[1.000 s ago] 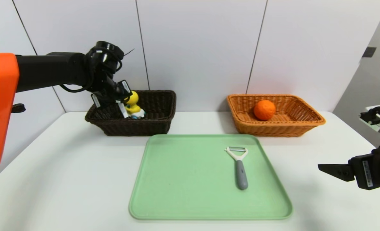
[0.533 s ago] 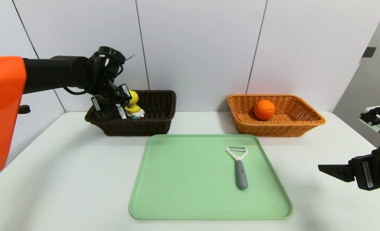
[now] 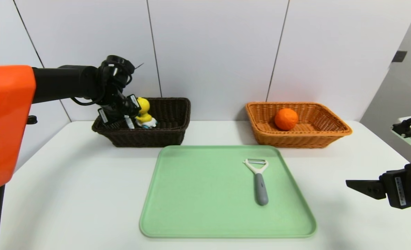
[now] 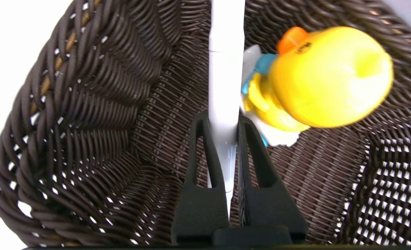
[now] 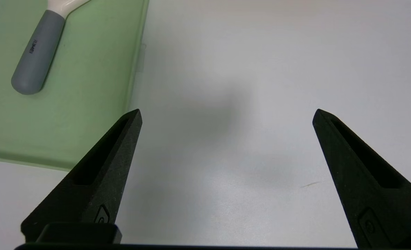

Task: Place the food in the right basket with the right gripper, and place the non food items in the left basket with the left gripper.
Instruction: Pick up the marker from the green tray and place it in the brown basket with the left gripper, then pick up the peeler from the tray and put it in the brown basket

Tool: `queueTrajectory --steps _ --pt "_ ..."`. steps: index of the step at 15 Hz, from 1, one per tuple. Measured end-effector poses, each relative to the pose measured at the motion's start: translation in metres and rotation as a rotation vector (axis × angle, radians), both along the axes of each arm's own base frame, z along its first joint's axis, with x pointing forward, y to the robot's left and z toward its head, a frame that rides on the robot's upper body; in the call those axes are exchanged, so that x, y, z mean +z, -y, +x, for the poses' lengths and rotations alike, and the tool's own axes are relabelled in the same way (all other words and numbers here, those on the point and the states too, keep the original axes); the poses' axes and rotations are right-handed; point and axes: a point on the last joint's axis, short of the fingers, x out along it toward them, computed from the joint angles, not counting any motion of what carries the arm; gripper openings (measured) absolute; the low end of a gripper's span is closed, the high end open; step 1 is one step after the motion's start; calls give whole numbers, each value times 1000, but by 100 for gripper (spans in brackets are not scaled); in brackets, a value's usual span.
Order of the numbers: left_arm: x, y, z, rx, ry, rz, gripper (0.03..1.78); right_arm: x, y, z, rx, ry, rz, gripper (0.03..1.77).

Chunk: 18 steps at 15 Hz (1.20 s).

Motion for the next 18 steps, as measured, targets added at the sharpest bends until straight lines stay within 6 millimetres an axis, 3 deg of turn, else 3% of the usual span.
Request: queueTrajectory --steps 3,7,12,14,18 --pt "-2 0 1 0 -6 2 14 1 0 -2 0 4 0 170" --pt "-3 0 2 -2 -9 6 73 0 0 -3 0 3 0 170" --pt "2 -1 -1 -4 1 12 120 -1 0 -3 1 4 1 170" --pt "18 -1 -9 -26 37 32 131 -1 0 -3 0 3 0 170" --pt "80 16 -47 -182 195 111 147 -1 0 -3 5 5 1 170"
